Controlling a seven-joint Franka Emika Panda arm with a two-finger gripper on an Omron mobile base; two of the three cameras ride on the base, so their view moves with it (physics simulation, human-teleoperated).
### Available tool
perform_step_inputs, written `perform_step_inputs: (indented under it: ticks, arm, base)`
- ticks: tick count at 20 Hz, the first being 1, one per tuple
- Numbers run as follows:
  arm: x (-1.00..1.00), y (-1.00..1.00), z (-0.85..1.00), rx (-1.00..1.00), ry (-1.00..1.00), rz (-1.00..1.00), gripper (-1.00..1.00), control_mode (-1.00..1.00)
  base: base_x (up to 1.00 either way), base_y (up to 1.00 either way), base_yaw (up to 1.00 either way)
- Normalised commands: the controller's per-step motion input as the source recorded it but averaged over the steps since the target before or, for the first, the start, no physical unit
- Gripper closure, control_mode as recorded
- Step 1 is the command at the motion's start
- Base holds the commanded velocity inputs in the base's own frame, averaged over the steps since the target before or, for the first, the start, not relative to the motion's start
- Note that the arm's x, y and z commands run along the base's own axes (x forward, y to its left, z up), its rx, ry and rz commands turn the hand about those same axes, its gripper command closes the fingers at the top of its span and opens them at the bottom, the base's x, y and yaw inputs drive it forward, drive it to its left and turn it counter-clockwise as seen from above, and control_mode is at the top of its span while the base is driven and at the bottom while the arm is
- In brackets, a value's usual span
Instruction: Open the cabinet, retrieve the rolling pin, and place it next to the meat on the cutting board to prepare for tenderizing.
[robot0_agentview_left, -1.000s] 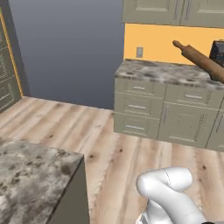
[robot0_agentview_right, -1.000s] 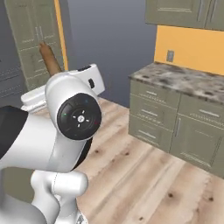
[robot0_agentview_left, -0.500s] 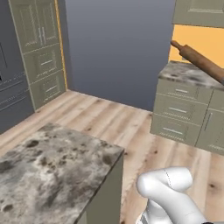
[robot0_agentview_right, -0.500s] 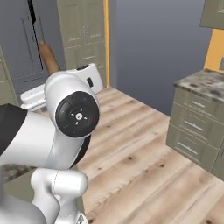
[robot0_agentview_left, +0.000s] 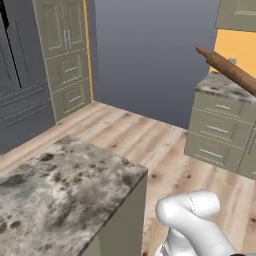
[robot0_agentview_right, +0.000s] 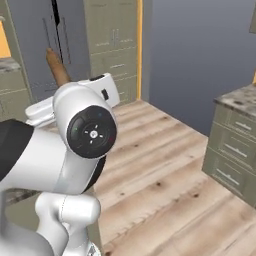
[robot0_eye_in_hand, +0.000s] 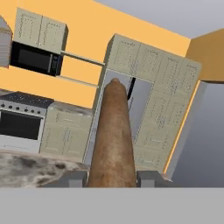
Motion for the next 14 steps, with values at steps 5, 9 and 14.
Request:
perform_step_inputs:
  ticks: [5, 9, 14]
  arm:
    - [0.00, 0.00, 0.00, 0.00, 0.00, 0.00, 1.00, 1.00]
    - [0.00, 0.00, 0.00, 0.00, 0.00, 0.00, 1.00, 1.00]
    - [0.00, 0.00, 0.00, 0.00, 0.00, 0.00, 1.00, 1.00]
  base:
    - [0.21, -0.19, 0.42]
    - [0.31, -0.36, 0.41]
    - [0.15, -0.31, 0.43]
